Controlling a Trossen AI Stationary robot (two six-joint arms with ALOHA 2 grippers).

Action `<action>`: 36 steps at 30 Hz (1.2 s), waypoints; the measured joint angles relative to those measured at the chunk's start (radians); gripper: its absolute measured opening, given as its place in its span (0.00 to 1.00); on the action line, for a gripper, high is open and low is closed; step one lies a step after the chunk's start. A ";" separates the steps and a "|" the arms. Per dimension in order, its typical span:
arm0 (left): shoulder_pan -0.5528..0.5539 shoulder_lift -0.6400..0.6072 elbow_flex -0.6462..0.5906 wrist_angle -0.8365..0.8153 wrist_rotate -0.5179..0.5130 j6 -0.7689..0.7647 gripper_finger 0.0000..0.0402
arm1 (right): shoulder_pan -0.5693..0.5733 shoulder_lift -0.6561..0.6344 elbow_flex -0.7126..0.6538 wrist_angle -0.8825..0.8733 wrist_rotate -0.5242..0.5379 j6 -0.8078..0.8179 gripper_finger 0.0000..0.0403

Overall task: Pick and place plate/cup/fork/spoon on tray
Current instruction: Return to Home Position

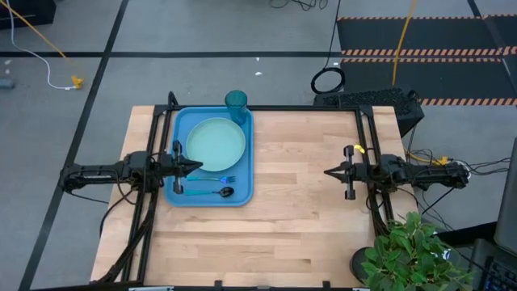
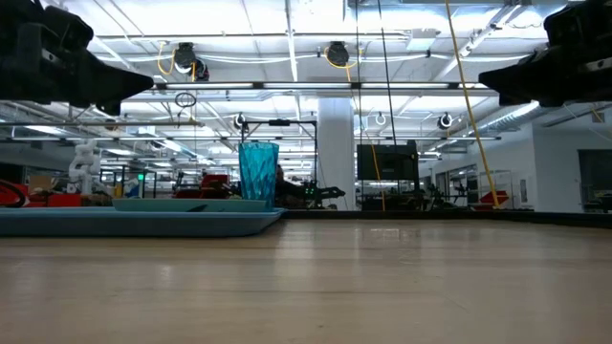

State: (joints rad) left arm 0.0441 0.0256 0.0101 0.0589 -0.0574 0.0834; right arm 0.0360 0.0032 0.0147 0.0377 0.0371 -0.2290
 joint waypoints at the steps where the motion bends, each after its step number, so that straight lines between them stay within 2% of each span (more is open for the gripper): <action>1: 0.000 0.000 0.000 0.004 0.000 0.000 0.01 | 0.000 0.000 0.000 0.001 0.004 0.009 0.00; 15: 0.000 0.000 0.000 -0.027 0.008 -0.018 0.01 | 0.000 0.000 0.000 0.001 0.010 0.015 0.00; 23: -0.026 0.000 0.001 -0.033 0.084 -0.040 0.01 | 0.000 0.000 0.000 0.000 0.012 0.015 0.00; 36: -0.061 0.000 0.001 -0.034 0.084 0.028 0.01 | 0.000 0.000 0.000 0.000 0.013 0.015 0.00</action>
State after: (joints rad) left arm -0.0174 0.0254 0.0109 0.0254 0.0265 0.1114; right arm 0.0360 0.0032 0.0147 0.0376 0.0498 -0.2142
